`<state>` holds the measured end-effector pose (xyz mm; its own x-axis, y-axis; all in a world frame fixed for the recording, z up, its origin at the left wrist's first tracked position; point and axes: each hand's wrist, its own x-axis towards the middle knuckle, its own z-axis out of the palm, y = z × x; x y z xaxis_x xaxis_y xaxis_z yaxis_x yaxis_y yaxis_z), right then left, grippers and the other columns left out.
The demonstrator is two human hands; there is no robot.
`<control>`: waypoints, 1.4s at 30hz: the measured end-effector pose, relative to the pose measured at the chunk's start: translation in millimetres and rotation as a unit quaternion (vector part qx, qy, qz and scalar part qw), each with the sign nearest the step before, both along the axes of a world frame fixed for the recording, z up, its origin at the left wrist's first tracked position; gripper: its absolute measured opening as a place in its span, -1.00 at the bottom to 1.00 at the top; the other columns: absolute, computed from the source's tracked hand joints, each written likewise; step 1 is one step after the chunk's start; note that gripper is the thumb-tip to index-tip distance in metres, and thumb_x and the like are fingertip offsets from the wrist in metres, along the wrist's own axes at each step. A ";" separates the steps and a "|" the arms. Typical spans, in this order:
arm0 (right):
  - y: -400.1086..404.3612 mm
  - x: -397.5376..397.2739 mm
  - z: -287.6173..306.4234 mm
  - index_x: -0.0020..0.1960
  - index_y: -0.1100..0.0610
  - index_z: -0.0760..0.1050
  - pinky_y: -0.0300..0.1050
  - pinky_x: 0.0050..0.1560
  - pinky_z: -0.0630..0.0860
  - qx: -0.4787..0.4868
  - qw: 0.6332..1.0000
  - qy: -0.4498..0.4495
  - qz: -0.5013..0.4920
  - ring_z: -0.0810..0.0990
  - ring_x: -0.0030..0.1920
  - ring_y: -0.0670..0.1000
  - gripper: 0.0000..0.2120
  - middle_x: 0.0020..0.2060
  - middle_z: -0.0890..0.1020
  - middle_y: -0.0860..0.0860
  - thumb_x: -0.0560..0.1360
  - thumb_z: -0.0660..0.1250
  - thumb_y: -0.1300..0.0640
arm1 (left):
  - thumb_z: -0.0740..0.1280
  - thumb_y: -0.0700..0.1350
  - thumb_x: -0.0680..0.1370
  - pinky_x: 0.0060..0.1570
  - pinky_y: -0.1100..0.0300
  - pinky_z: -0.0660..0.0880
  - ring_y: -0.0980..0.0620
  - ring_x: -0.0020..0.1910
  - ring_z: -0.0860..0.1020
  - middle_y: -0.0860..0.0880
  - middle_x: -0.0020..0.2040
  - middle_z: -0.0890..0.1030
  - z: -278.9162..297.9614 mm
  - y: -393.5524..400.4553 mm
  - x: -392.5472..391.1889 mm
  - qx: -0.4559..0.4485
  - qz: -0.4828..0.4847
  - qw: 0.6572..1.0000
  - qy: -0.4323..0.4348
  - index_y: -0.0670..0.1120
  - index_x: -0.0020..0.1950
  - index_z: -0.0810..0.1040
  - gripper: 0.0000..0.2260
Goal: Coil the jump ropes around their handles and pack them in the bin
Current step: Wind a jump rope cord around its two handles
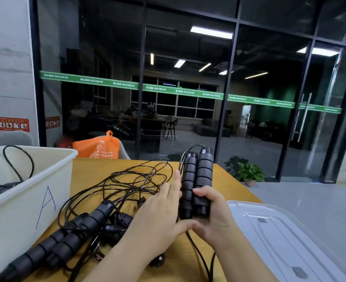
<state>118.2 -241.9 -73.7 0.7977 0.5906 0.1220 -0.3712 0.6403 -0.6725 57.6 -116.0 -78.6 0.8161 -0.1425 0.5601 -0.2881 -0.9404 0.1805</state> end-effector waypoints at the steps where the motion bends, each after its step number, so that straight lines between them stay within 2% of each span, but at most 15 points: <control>1: -0.2 -1.1 0.6 -0.10 0.28 0.69 0.09 0.07 0.48 -0.008 1.000 0.000 -0.002 0.57 -0.10 0.19 -0.74 -0.12 0.61 0.23 0.28 0.30 0.31 | 0.19 0.37 0.45 0.28 0.22 0.34 0.14 0.29 0.35 0.12 0.34 0.23 0.2 0.3 -0.1 -0.004 0.004 1.000 -0.006 0.05 0.43 -0.48 -0.05; 3: 1.3 -0.3 -1.5 0.03 0.27 0.66 0.17 0.20 0.45 -0.006 1.000 0.013 0.001 0.56 0.01 0.25 -0.61 -0.02 0.61 0.26 0.21 0.35 0.32 | 0.16 0.35 0.47 0.19 0.30 0.34 0.14 0.21 0.37 0.12 0.28 0.24 1.2 1.8 -1.5 0.012 0.011 1.000 -0.006 0.05 0.45 -0.46 -0.09; 6: 5.3 -0.4 -4.2 0.28 0.25 0.49 0.24 0.15 0.50 0.019 0.999 0.041 0.010 0.58 0.06 0.29 -0.30 0.09 0.59 0.26 0.12 0.41 0.32 | 0.12 0.34 0.50 -0.03 0.34 0.24 0.13 0.00 0.32 0.10 0.08 0.18 5.7 1.1 -5.0 0.050 0.013 0.999 0.017 0.10 0.46 -0.41 -0.17; 11: 8.1 -3.7 -4.2 0.22 0.27 0.50 0.20 -0.02 0.61 0.065 0.995 0.046 0.060 0.65 -0.07 0.30 -0.33 0.03 0.60 0.29 0.09 0.32 0.39 | 0.13 0.31 0.50 -0.12 0.34 0.21 0.13 -0.08 0.31 0.06 0.00 0.13 6.5 6.8 -0.5 0.052 0.002 0.999 0.010 0.17 0.48 -0.26 -0.27; 14: 7.8 -2.9 -4.5 0.28 0.25 0.46 0.20 0.03 0.59 0.061 0.995 0.038 0.063 0.64 -0.03 0.30 -0.28 0.06 0.59 0.29 0.10 0.32 0.41 | 0.11 0.32 0.43 -0.45 0.37 0.25 0.16 -0.35 0.41 0.09 -0.12 0.21 0.5 11.5 4.4 0.032 -0.022 0.996 -0.079 0.01 0.49 0.20 -0.30; 16: 6.8 -3.6 -4.3 0.29 0.24 0.46 0.19 0.04 0.57 0.059 0.995 0.030 0.074 0.64 -0.04 0.30 -0.29 0.06 0.59 0.29 0.11 0.31 0.42 | 0.09 0.33 0.42 -0.55 0.42 0.16 0.17 -0.40 0.41 0.10 -0.15 0.23 -2.0 13.9 3.5 0.014 -0.035 0.995 -0.089 -0.01 0.43 0.26 -0.33; 21: 5.5 -6.0 -2.2 0.30 0.23 0.44 0.16 -0.03 0.57 0.039 0.995 0.012 0.094 0.63 -0.05 0.30 -0.21 0.03 0.59 0.30 0.06 0.42 0.45 | -0.04 0.36 0.52 -0.43 0.51 0.21 0.20 -0.33 0.37 0.12 -0.12 0.21 2.1 16.4 2.0 0.006 -0.044 0.993 -0.105 -0.01 0.51 0.15 -0.32; 23: 3.5 -6.3 -1.0 0.24 0.26 0.47 0.15 -0.08 0.58 0.010 0.996 0.005 0.093 0.62 -0.07 0.28 -0.27 0.00 0.59 0.28 0.07 0.46 0.43 | 0.18 0.29 0.50 -0.26 0.45 0.32 0.20 -0.19 0.36 0.14 -0.04 0.24 3.0 14.3 1.9 -0.028 -0.048 0.996 -0.067 0.08 0.55 -0.08 -0.26; 25: 2.5 -8.6 2.1 0.19 0.30 0.47 0.07 -0.23 0.63 -0.015 0.996 0.006 0.092 0.63 -0.14 0.23 -0.36 -0.07 0.60 0.27 0.11 0.50 0.40 | 0.38 0.20 0.42 0.07 0.40 0.32 0.21 0.01 0.38 0.19 0.04 0.28 3.3 12.4 0.1 -0.111 -0.042 0.993 -0.014 0.11 0.51 -0.22 -0.09; 28: 3.4 -12.0 6.4 0.08 0.31 0.46 -0.03 -0.27 0.63 -0.059 0.997 0.018 0.039 0.60 -0.24 0.12 -0.71 -0.20 0.61 0.22 0.38 0.36 0.28 | 0.41 0.22 0.39 0.20 0.33 0.30 0.15 0.21 0.41 0.21 0.12 0.41 3.9 8.5 -0.4 -0.141 0.005 0.989 -0.051 0.05 0.54 0.06 -0.16; 32: 9.5 -9.7 3.0 0.08 0.26 0.48 -0.10 -0.25 0.56 -0.085 0.994 0.038 -0.053 0.59 -0.30 0.05 -0.63 -0.27 0.62 0.15 0.34 0.42 0.12 | 0.27 0.13 0.55 -0.22 0.41 0.40 0.22 -0.13 0.53 0.16 -0.12 0.60 -0.2 12.9 5.9 -0.157 0.043 0.982 -0.094 0.01 0.18 0.52 -0.71; 34: 13.3 -10.3 2.7 0.08 0.25 0.50 -0.08 -0.25 0.57 -0.105 0.991 0.032 -0.075 0.59 -0.31 0.04 -0.57 -0.27 0.63 0.14 0.30 0.44 0.06 | 0.23 0.13 0.57 -0.31 0.38 0.44 0.22 -0.26 0.55 0.17 -0.28 0.61 -0.7 16.2 4.7 -0.147 0.024 0.981 -0.124 0.04 -0.04 0.59 -0.78; 36: 15.3 -10.7 3.3 0.01 0.26 0.54 0.00 -0.23 0.63 -0.110 0.989 0.031 -0.098 0.63 -0.30 0.07 -0.61 -0.28 0.64 0.14 0.30 0.44 0.04 | 0.16 0.21 0.54 -0.40 0.34 0.40 0.20 -0.36 0.52 0.15 -0.40 0.55 -0.8 11.9 1.5 -0.126 -0.011 0.985 -0.120 0.06 -0.22 0.54 -0.69; 38: 14.4 -9.9 4.8 -0.07 0.27 0.55 -0.08 -0.36 0.61 -0.090 0.988 0.047 -0.120 0.64 -0.37 0.05 -0.66 -0.33 0.63 0.13 0.31 0.44 0.04 | 0.16 0.19 0.56 -0.41 0.31 0.31 0.15 -0.39 0.46 0.10 -0.44 0.46 1.7 1.7 -3.3 -0.105 -0.044 0.990 -0.078 0.06 -0.33 0.42 -0.68; 42: 14.1 -6.3 4.8 0.01 0.26 0.51 -0.15 -0.32 0.56 -0.053 0.991 0.054 -0.113 0.53 -0.36 0.02 -0.55 -0.30 0.59 0.14 0.23 0.49 0.02 | 0.17 0.13 0.60 -0.37 0.34 0.23 0.24 -0.32 0.42 0.11 -0.38 0.41 4.0 -2.6 -4.5 -0.067 -0.063 0.996 0.013 0.09 -0.35 0.27 -0.67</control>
<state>111.9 -227.8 -68.9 0.9162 0.3999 -0.0256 -0.3002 0.6427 -0.7049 53.1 -118.6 -74.7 0.8109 -0.1701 0.5599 -0.3963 -0.8636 0.3116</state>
